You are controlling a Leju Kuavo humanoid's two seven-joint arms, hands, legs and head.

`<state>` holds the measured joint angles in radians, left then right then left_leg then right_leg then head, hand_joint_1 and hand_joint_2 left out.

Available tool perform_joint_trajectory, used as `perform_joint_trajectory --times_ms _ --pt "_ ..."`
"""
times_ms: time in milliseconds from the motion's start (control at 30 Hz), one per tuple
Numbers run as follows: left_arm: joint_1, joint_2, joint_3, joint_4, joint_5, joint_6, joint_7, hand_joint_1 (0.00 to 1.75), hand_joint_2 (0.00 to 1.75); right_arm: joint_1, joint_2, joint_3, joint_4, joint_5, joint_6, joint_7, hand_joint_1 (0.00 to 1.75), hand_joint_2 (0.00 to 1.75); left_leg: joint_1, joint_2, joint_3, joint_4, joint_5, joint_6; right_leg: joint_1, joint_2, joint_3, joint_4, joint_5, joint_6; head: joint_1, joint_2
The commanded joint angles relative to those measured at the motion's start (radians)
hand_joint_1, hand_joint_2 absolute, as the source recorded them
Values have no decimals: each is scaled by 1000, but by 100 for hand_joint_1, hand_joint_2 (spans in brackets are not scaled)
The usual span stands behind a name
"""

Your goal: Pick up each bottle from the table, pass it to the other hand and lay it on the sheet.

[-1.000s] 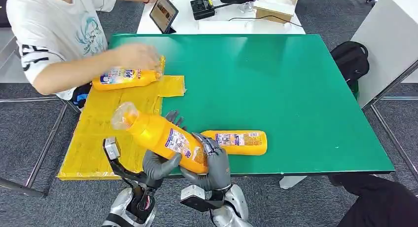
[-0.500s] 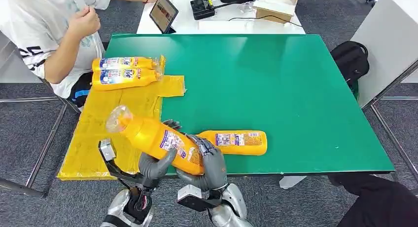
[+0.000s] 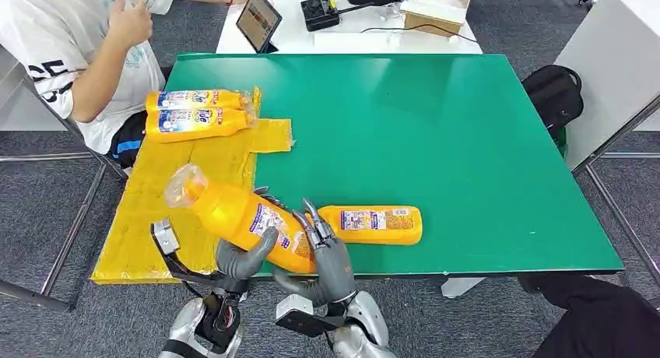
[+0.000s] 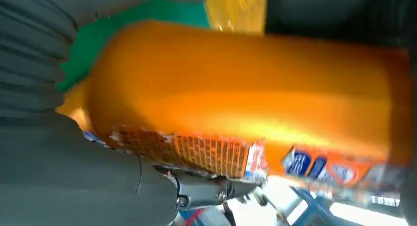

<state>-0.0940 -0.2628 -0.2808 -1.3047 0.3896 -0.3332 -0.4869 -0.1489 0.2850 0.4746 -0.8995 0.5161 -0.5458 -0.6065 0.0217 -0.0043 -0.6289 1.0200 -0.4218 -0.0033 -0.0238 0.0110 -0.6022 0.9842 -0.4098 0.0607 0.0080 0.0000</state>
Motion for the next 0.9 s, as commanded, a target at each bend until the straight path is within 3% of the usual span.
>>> perform_joint_trajectory --times_ms 33,67,100,233,333,433,533,600,633,700,833,900 --pt "-93 13 16 -11 -150 131 -66 175 175 46 -37 -5 -95 -49 61 24 0 0 1 -3 1 0 0 1 1 -3 2 0 -1 -2 0 0" --pt "-93 13 16 -11 -150 131 -66 175 175 46 -37 -5 -95 -49 61 24 0 0 1 -3 1 0 -1 1 1 -4 3 0 -1 -2 0 0" --pt "-104 17 62 -13 -279 302 -126 175 175 48 -36 -33 -190 -117 80 -9 0 0 0 -1 2 0 -1 1 1 -2 3 0 -1 -2 0 0" --pt "-146 53 144 21 -430 462 -158 175 175 32 -38 -57 -324 -169 51 -9 0 0 0 1 3 0 -1 1 1 0 4 1 -1 -4 0 0" --pt "-211 76 189 113 -647 675 -177 175 175 40 -34 -86 -417 -221 -6 -48 0 0 0 0 2 0 0 1 1 -1 2 0 0 -3 0 0" --pt "-269 94 221 215 -776 797 -150 175 175 49 -30 -102 -473 -266 -44 -71 0 0 0 -3 2 -1 1 1 1 -4 4 0 -1 -3 0 0" --pt "-372 154 205 443 -1090 983 -63 175 175 47 -41 -90 -542 -299 -114 -92 0 0 0 -2 2 -1 1 1 0 -2 3 0 0 -2 0 0" --pt "-430 193 203 595 -1316 1031 36 175 175 48 -30 -108 -576 -299 -152 -92 0 0 0 -3 5 -2 1 1 1 -4 7 0 -1 -4 0 0" --pt "-440 197 220 618 -1317 1031 18 175 175 46 -30 -108 -574 -299 -152 -92 0 0 0 -2 3 -2 1 1 0 -3 4 0 0 -3 0 0" --pt "-471 233 193 719 -1536 1030 151 175 175 36 -32 -107 -562 -311 -152 -92 0 0 0 -1 4 -2 1 1 0 -2 5 0 0 -3 0 0" --pt "-488 247 191 774 -1556 1031 148 175 175 31 -36 -104 -555 -319 -152 -92 0 0 0 0 3 -1 1 1 0 0 4 0 0 -2 0 0" --pt "-502 272 145 821 -1700 1025 235 175 175 23 -45 -86 -545 -338 -152 -92 0 0 1 1 4 -1 0 1 1 0 4 0 0 -3 0 0"
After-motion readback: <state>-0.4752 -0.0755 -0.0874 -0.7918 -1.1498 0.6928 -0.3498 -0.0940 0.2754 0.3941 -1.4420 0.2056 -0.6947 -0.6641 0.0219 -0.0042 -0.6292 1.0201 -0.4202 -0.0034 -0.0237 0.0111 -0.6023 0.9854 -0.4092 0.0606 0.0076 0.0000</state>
